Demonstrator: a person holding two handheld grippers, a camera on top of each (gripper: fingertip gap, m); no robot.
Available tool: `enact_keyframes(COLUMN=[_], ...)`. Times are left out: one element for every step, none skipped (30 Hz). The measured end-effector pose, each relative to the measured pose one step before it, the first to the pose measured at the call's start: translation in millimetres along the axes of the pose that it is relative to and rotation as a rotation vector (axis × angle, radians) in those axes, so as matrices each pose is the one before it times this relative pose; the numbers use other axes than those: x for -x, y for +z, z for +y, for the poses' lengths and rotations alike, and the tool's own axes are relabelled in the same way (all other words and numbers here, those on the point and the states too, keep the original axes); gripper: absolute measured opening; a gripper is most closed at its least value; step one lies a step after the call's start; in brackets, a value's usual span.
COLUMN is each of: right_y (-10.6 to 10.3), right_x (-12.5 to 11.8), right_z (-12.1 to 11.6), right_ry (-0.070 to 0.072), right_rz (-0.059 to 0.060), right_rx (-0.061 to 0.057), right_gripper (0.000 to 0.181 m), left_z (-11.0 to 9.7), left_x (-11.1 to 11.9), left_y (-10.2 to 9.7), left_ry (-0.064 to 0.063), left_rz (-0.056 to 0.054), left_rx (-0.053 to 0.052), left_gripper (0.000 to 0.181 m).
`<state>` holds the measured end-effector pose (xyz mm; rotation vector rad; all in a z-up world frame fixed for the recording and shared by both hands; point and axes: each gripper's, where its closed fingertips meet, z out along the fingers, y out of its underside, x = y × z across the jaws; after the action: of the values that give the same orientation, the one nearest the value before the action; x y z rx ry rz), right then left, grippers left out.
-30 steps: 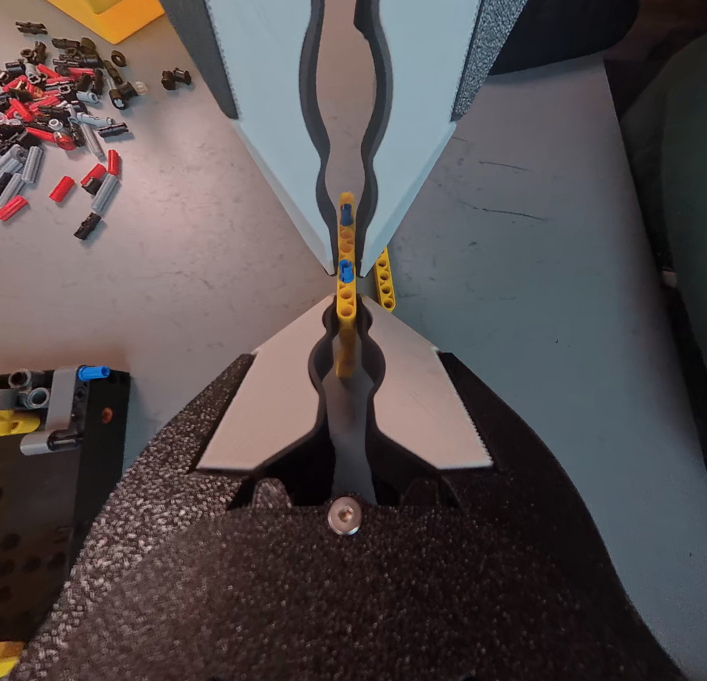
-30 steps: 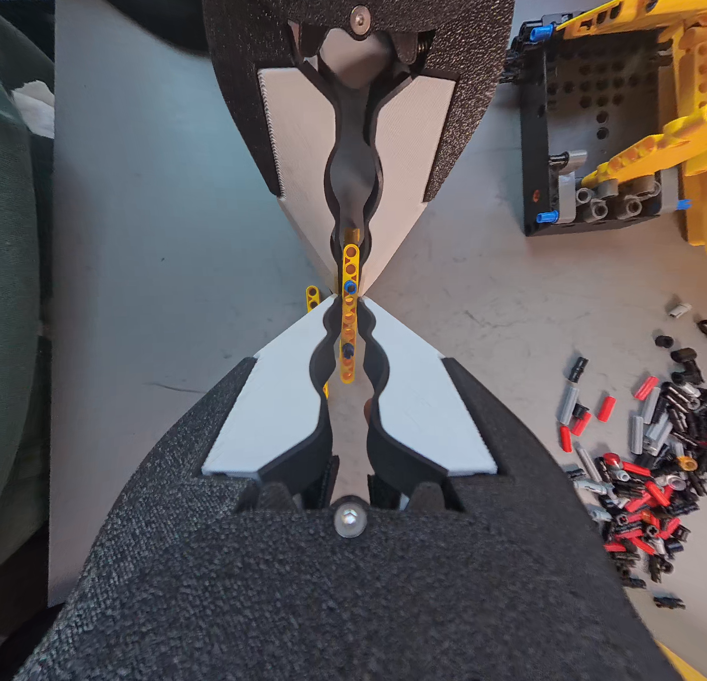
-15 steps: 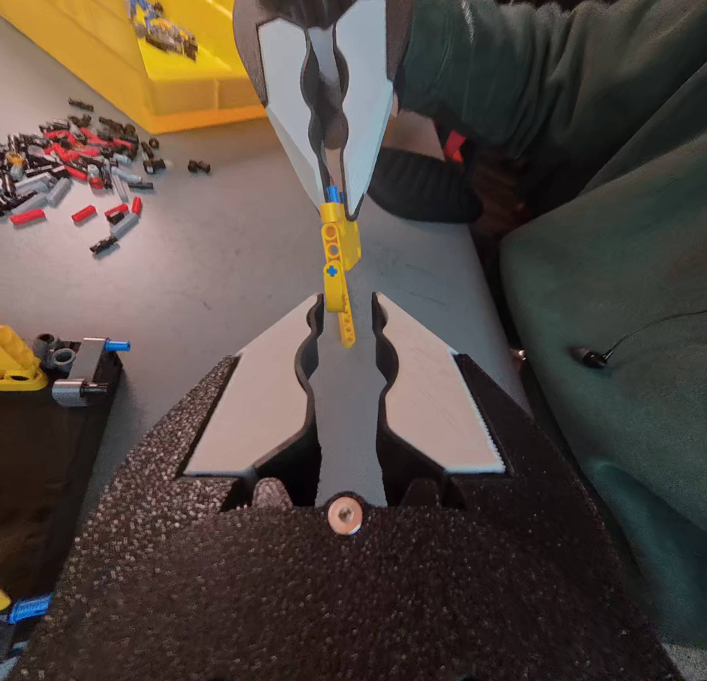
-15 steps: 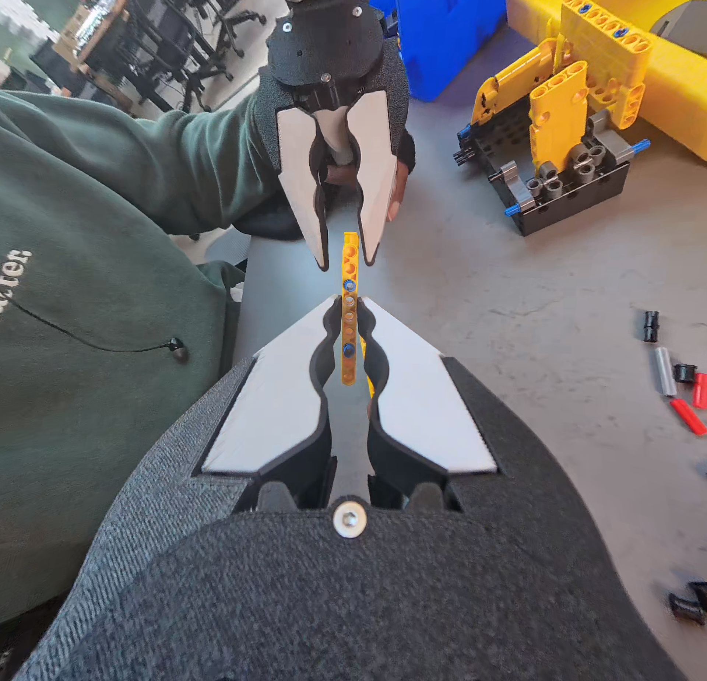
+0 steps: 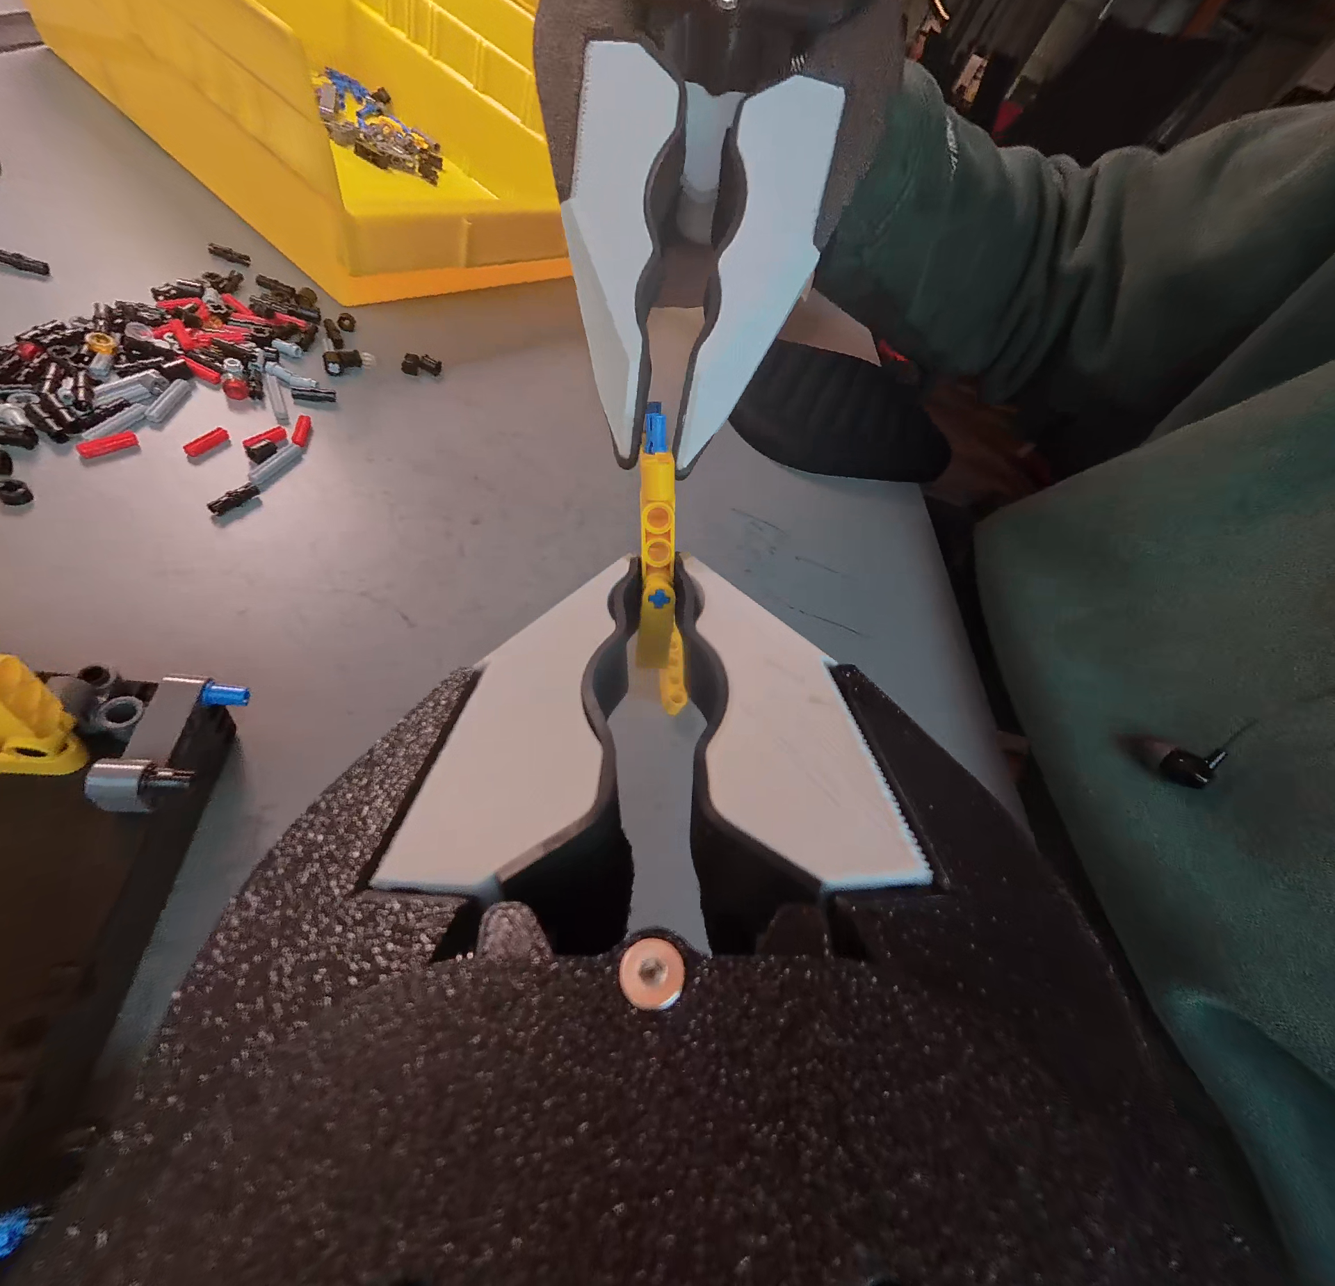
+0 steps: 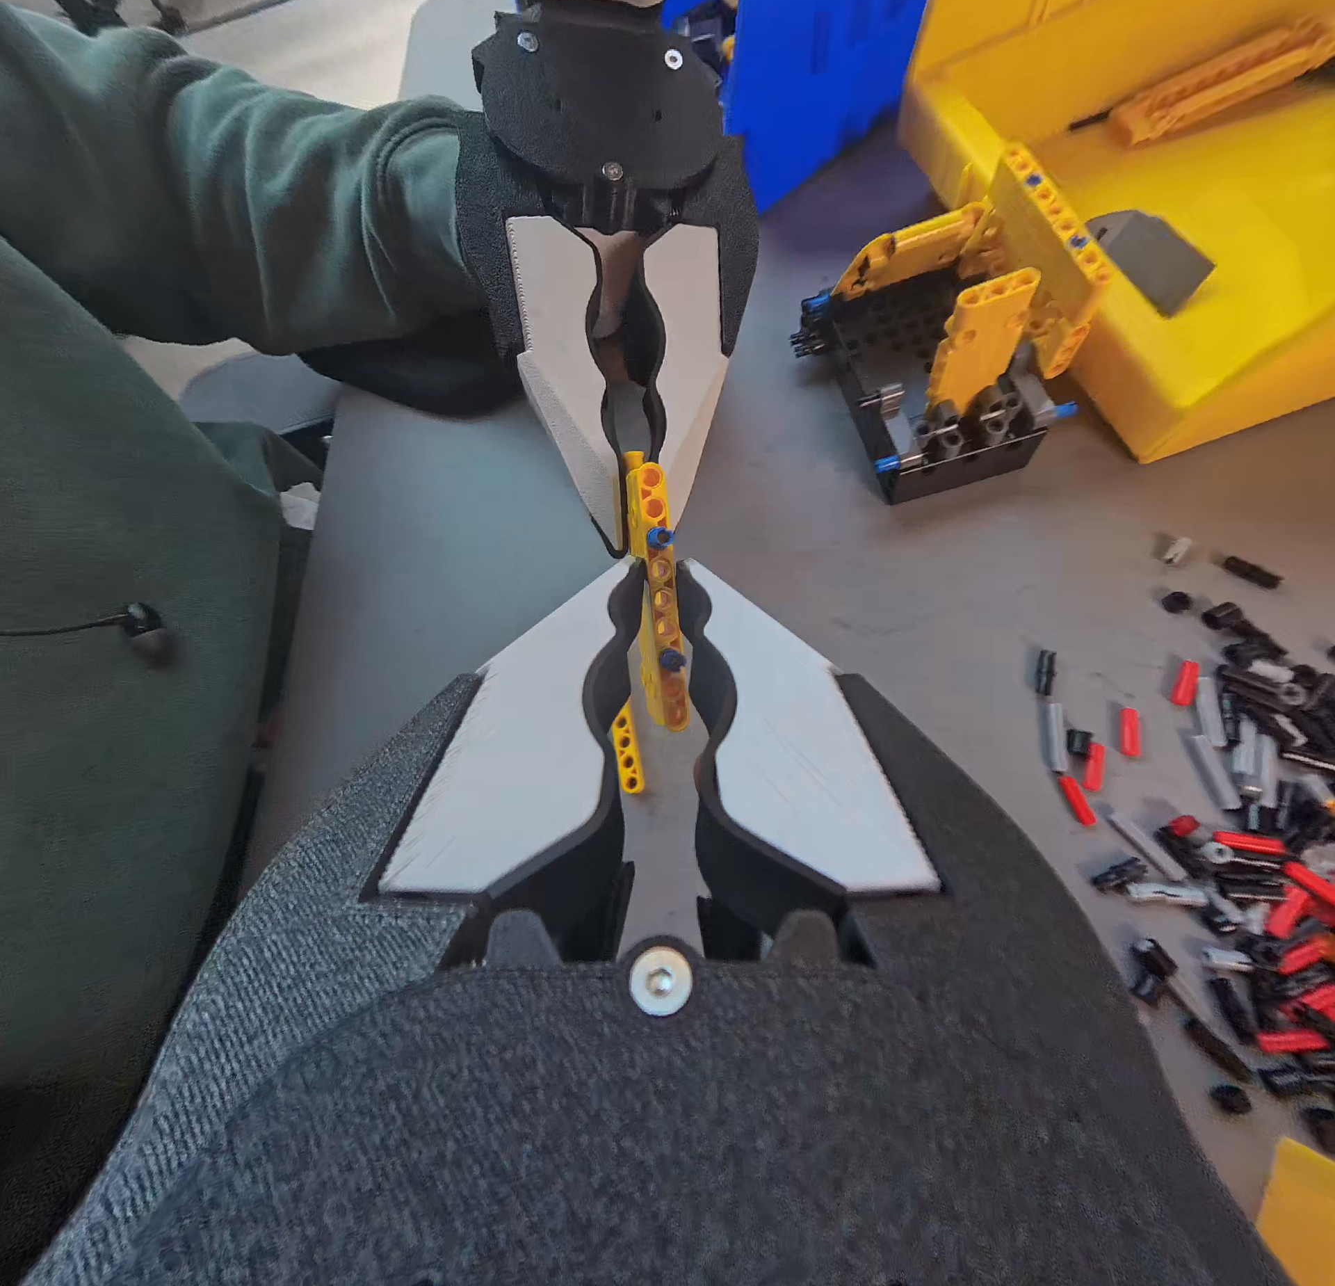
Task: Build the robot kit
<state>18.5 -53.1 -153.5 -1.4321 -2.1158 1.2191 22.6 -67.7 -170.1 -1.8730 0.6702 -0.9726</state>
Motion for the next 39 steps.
enact_keyframes(right_y=[-1.12, -1.40, -1.78, -1.61, -1.29, -0.85, -0.01, 1.32, 2.52, 3.70, 4.47, 4.18, 3.11, 1.57, 0.23, -0.90, -1.61, -1.15, -0.69, -0.27, 0.30, 0.58, 0.23, 0.09, 0.10, -0.36, -0.98, -1.96, -3.08, -3.90, -5.19, -6.67, -6.92, -6.60, -5.89, -4.76, -3.48, -2.33, -0.76], right_x=[-4.17, -4.46, -4.75, -5.20, -4.08, -2.01, -1.22, -0.67, -0.14, 2.23, 1.72, 0.29, 1.22, -1.50, 0.58, 1.79, 0.34, 0.52, 0.63, 2.57, 3.32, 2.84, 0.80, 0.53, -0.25, -1.62, -1.35, -1.77, -3.47, -4.26, -4.61, -4.97, -4.70, -5.09, -4.14, -0.15, 5.03, 10.60, 16.93], right_z=[-4.45, -5.48, -5.26, -2.93, -1.34, -1.63, -0.86, 0.10, 1.03, 1.33, 1.59, 1.91, 2.22, 1.61, 1.37, -0.47, -1.56, -0.48, 0.32, 0.43, 1.15, 0.96, 0.05, -0.17, -0.49, -1.76, -2.56, -3.83, -4.94, -3.54, -4.06, -4.87, -4.35, -1.99, 1.58, 5.38, 8.55, 11.44, 14.49], right_ry=[-0.0486, -0.0650, -0.0701, -0.0701, -0.0786, -0.0789, -0.0749, -0.0767, -0.0800, -0.0792, -0.0651, -0.0523, -0.0441, -0.0298, -0.0166, 0.0193, 0.0277, 0.0039, -0.0162, -0.0097, 0.0110, 0.0144, 0.0051, 0.0050, 0.0024, 0.0152, 0.0388, 0.0600, 0.0611, 0.0610, 0.0644, 0.0677, 0.0572, 0.0342, 0.0176, 0.0116, 0.0159, 0.0250, 0.0302], right_rz=[0.0510, 0.0620, 0.0690, 0.0761, 0.0775, 0.0711, 0.0707, 0.0702, 0.0655, 0.0447, 0.0369, 0.0354, 0.0175, 0.0236, -0.0060, -0.0236, -0.0172, -0.0105, -0.0036, -0.0152, -0.0223, -0.0175, -0.0039, -0.0037, -0.0008, 0.0010, -0.0140, -0.0220, -0.0106, -0.0058, -0.0083, -0.0092, -0.0093, 0.0010, 0.0025, -0.0194, -0.0485, -0.0786, -0.1125], right_rx=[-0.0248, -0.0356, -0.0381, -0.0236, -0.0132, -0.0143, -0.0042, 0.0070, 0.0201, 0.0270, 0.0310, 0.0280, 0.0227, 0.0110, 0.0017, -0.0105, -0.0135, -0.0019, 0.0051, 0.0026, 0.0033, 0.0004, -0.0037, -0.0002, -0.0026, -0.0150, -0.0267, -0.0399, -0.0518, -0.0478, -0.0525, -0.0556, -0.0473, -0.0267, 0.0012, 0.0266, 0.0440, 0.0579, 0.0740], right_gripper=[0.009, 0.012, 0.016, 0.018, 0.022, 0.030, 0.038, 0.046, 0.053, 0.057, 0.058, 0.053, 0.044, 0.038, 0.036, 0.035, 0.035, 0.034, 0.034, 0.034, 0.034, 0.034, 0.034, 0.034, 0.034, 0.034, 0.035, 0.035, 0.037, 0.041, 0.048, 0.052, 0.055, 0.056, 0.054, 0.049, 0.045, 0.040, 0.036], left_z=[-3.02, -3.44, -3.52, -4.08, -4.42, -4.16, -2.97, -1.13, -0.45, -0.68, -1.19, -1.03, -0.21, 1.33, 1.69, 0.77, 0.11, 0.06, 0.80, 0.22, -0.49, -0.35, 0.77, 0.77, -0.32, -1.52, -2.05, -2.49, -3.58, -3.07, -2.10, -2.19, -2.78, -2.68, -1.97, -1.28, -1.09, -0.73, 0.60], left_x=[2.44, 2.30, 2.95, 3.49, 3.28, 2.69, 2.47, 1.90, 0.54, -0.55, -1.52, -2.67, -2.35, -0.01, 0.86, -1.05, -2.25, -1.78, -0.71, -0.25, -0.26, 0.22, 1.34, 1.79, 0.30, -0.65, -1.79, -2.72, -2.96, -2.04, -0.90, -0.49, -0.95, -0.12, 1.16, 0.96, 0.09, 0.32, 1.77], left_y=[-2.10, -2.37, -2.63, -2.79, -2.62, -2.17, -1.37, -0.28, 0.90, 1.88, 2.63, 3.01, 3.02, 2.20, 0.86, 0.04, -0.20, 0.20, 0.48, 0.57, 0.35, 0.36, 0.18, -0.17, -0.40, -0.85, -1.00, -1.10, -1.43, -1.93, -2.62, -3.03, -2.96, -2.73, -2.15, -1.67, -1.15, -0.87, -0.50], left_ry=[-0.0190, -0.0235, -0.0267, -0.0276, -0.0316, -0.0352, -0.0319, -0.0170, -0.0005, 0.0026, -0.0043, -0.0143, -0.0167, -0.0099, -0.0033, -0.0077, -0.0141, -0.0158, -0.0107, 0.0007, 0.0081, 0.0048, 0.0017, -0.0011, -0.0084, -0.0153, -0.0251, -0.0309, -0.0281, -0.0183, -0.0075, -0.0042, -0.0103, -0.0092, 0.0017, 0.0085, 0.0093, 0.0120, 0.0224], left_rz=[-0.0074, -0.0032, -0.0047, -0.0078, -0.0043, 0.0006, 0.0005, -0.0038, -0.0045, -0.0026, 0.0023, 0.0127, 0.0107, -0.0038, -0.0074, 0.0098, 0.0208, 0.0190, 0.0120, 0.0049, -0.0002, -0.0039, -0.0103, -0.0114, 0.0001, 0.0113, 0.0237, 0.0332, 0.0329, 0.0221, 0.0111, 0.0081, 0.0118, 0.0052, -0.0061, -0.0084, -0.0056, -0.0080, -0.0189], left_rx=[-0.0204, -0.0249, -0.0268, -0.0304, -0.0331, -0.0318, -0.0237, -0.0125, -0.0064, -0.0066, -0.0097, -0.0097, -0.0054, 0.0024, 0.0036, 0.0002, -0.0033, -0.0013, 0.0049, 0.0023, -0.0027, -0.0005, 0.0065, 0.0081, 0.0033, -0.0061, -0.0114, -0.0150, -0.0225, -0.0180, -0.0110, -0.0143, -0.0183, -0.0161, -0.0093, -0.0035, -0.0036, -0.0015, 0.0075], left_gripper=[0.007, 0.007, 0.007, 0.007, 0.007, 0.007, 0.007, 0.007, 0.007, 0.007, 0.007, 0.007, 0.007, 0.007, 0.007, 0.007, 0.007, 0.007, 0.008, 0.008, 0.010, 0.012, 0.011, 0.007, 0.007, 0.006, 0.006, 0.006, 0.006, 0.006, 0.006, 0.006, 0.006, 0.006, 0.005, 0.005, 0.006, 0.006, 0.006])
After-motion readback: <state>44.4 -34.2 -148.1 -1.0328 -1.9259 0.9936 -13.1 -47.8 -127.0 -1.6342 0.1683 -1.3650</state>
